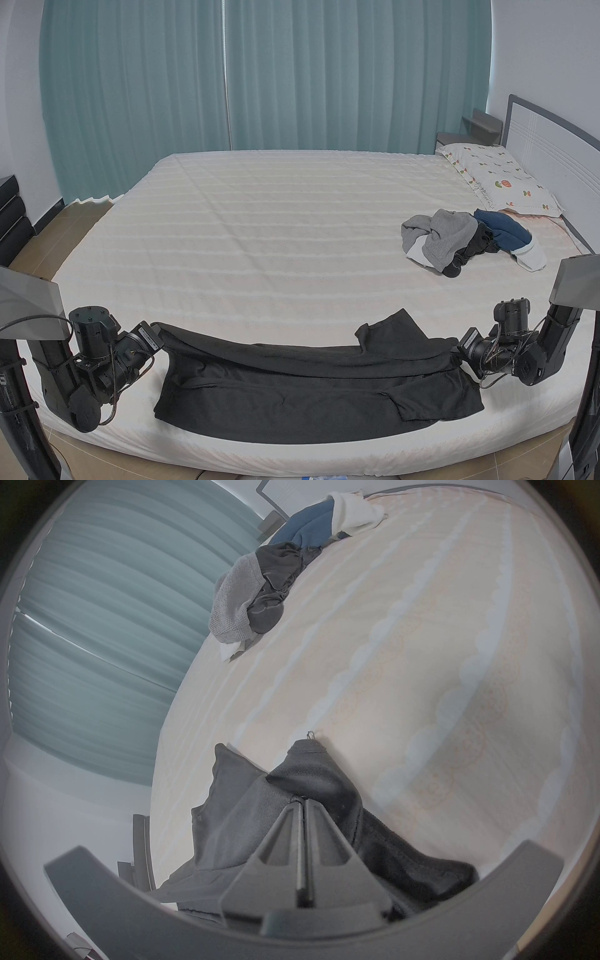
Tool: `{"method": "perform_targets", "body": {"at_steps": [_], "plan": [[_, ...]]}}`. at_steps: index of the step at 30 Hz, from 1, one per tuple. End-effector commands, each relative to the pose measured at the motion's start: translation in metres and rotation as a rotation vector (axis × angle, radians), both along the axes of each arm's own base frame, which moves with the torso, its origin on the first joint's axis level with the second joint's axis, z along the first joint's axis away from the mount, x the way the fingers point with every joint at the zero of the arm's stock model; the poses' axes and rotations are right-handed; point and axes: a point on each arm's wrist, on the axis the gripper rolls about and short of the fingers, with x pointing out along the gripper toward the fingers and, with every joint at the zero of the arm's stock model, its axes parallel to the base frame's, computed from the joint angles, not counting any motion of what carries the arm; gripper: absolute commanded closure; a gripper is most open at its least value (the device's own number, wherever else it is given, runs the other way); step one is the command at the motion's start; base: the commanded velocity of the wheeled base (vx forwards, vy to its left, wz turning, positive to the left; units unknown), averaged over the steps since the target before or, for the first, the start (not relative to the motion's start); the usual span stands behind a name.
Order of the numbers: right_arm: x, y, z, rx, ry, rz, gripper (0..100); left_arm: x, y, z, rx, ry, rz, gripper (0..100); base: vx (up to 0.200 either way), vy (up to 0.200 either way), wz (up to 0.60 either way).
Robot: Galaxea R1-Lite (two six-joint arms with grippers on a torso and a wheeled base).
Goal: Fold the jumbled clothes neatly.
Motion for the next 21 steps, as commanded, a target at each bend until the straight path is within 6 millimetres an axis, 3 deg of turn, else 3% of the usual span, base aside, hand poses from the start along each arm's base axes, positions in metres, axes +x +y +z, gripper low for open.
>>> {"method": "perform_targets", "body": {"at_steps": [1, 21], "plan": [[0.001, 0.000, 0.008, 0.006, -0.029, -0.002, 100, 0.001, 0.000, 0.001, -0.002, -0.005, 0.003, 100, 0.000, 0.000, 0.00], [0.008, -0.001, 0.027, 0.036, -0.277, -0.067, 100, 0.014, 0.010, 0.010, -0.021, -0.076, 0.053, 100, 0.000, 0.000, 0.00]]}}
